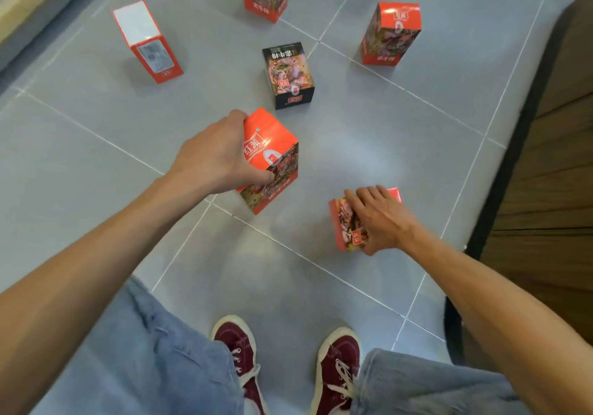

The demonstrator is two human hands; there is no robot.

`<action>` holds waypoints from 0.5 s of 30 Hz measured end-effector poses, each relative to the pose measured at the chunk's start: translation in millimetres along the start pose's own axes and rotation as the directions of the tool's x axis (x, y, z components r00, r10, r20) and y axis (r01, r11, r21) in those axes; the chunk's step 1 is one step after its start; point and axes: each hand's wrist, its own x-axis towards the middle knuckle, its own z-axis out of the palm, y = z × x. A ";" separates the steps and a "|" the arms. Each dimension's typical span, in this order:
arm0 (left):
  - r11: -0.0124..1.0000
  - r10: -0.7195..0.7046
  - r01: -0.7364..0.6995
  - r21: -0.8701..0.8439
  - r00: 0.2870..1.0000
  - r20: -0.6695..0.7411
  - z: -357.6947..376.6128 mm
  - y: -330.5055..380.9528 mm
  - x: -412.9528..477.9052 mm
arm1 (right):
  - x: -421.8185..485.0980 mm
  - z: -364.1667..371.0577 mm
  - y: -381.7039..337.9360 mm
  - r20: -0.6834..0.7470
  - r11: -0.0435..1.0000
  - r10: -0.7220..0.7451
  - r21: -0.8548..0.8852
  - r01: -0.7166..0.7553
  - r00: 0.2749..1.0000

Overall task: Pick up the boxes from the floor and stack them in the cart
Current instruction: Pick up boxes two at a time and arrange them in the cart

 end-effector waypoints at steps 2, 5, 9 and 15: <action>1.000 -0.007 0.007 -0.019 1.000 -0.027 -34.9 3.1 -25.4 | -22.7 -51.2 -2.5 -0.001 0.998 0.055 0.043 -0.055 0.998; 0.998 -0.018 0.016 -0.060 0.999 -0.029 -98.5 11.6 -65.5 | -66.8 -141.1 -7.3 -0.008 0.990 0.109 0.090 -0.108 0.994; 0.988 -0.090 0.079 -0.132 0.992 -0.085 -184.2 14.0 -118.7 | -112.6 -261.9 -18.3 -0.029 0.987 0.126 0.109 -0.123 0.992; 0.955 -0.229 0.189 -0.228 0.960 -0.163 -315.6 12.3 -213.5 | -168.7 -441.5 -49.8 -0.066 0.947 0.242 0.233 -0.221 0.968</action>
